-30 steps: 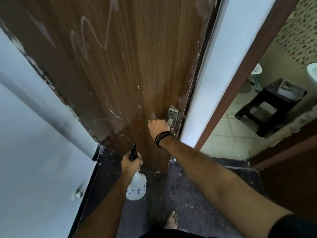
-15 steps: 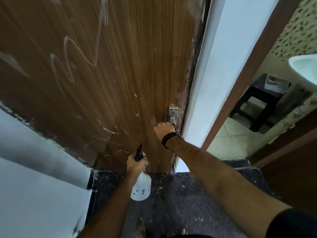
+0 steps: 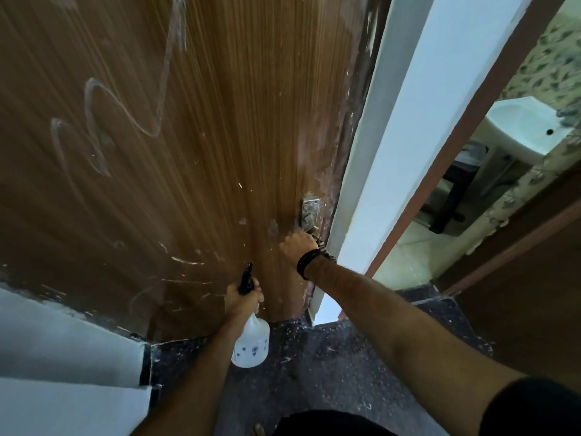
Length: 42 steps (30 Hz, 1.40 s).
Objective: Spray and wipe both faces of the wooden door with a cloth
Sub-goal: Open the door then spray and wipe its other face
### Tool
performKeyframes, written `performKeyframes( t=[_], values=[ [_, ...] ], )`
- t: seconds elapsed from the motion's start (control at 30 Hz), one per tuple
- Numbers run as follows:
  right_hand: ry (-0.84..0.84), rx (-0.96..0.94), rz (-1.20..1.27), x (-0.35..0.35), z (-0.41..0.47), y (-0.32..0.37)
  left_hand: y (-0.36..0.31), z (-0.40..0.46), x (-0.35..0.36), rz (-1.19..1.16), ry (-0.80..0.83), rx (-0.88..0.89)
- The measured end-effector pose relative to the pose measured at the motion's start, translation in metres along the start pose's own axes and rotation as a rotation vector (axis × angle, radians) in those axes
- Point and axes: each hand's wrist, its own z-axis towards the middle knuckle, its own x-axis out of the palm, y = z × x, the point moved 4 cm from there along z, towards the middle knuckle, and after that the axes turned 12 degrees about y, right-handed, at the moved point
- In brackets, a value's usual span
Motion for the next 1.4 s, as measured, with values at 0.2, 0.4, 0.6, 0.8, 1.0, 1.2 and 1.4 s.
performKeyframes(
  t=[0.2, 0.4, 0.6, 0.8, 1.0, 1.2, 1.4],
  values=[
    [-0.013, -0.028, -0.045, -0.002, 0.005, -0.004, -0.006, 0.008, 0.018, 0.000, 0.056, 0.003],
    [0.026, -0.019, -0.085, -0.005, 0.012, -0.008, -0.016, 0.016, 0.020, 0.001, 0.063, 0.018],
    [0.074, -0.027, -0.031, -0.009, 0.009, -0.014, -0.028, 0.016, 0.018, -0.008, 0.039, 0.030],
    [-0.440, 0.013, 0.832, -0.027, -0.013, -0.037, -0.045, 0.001, 0.008, 0.015, 0.028, 0.112],
    [-0.478, 0.332, 1.524, -0.061, -0.034, -0.036, -0.071, -0.018, 0.003, 0.002, 0.001, 0.167],
    [0.010, 0.081, 2.462, -0.074, -0.040, -0.019, -0.093, -0.045, -0.008, -0.006, -0.011, 0.254],
    [-0.130, 0.036, 2.199, -0.124, -0.054, -0.020, -0.137, -0.089, -0.022, 0.044, -0.088, 0.368]
  ],
)
